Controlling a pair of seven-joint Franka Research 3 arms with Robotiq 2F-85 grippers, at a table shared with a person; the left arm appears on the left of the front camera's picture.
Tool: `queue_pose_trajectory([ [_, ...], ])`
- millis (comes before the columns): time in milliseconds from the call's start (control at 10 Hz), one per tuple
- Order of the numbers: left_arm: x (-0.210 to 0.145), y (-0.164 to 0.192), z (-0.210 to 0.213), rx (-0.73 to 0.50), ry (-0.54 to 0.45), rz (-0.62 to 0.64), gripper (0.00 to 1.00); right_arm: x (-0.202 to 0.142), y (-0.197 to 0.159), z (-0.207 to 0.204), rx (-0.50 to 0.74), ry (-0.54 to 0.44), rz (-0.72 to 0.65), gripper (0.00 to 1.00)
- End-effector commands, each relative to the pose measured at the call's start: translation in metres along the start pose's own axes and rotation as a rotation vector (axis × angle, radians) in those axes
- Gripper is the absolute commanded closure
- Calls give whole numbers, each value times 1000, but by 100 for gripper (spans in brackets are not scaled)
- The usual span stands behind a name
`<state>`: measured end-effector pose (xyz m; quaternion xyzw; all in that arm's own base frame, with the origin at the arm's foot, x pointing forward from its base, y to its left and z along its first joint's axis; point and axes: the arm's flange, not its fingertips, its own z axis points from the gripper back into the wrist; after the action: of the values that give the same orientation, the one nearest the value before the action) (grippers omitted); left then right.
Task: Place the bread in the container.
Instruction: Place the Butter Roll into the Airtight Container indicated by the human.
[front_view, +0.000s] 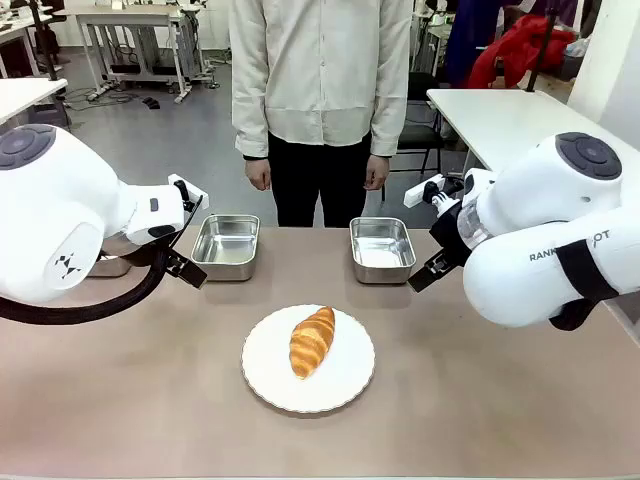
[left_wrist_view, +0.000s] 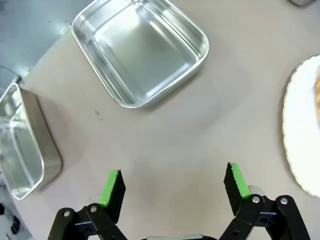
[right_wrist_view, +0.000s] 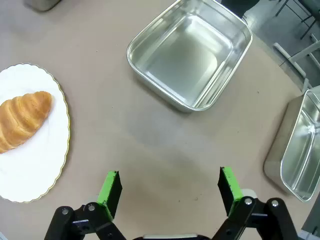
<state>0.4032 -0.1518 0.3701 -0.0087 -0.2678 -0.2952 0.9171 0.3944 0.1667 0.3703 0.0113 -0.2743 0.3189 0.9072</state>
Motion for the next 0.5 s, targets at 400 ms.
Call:
queue_pose_trajectory([
  [400,0,0,0,0,0,0,0,0,0,0,0,0,0,0],
])
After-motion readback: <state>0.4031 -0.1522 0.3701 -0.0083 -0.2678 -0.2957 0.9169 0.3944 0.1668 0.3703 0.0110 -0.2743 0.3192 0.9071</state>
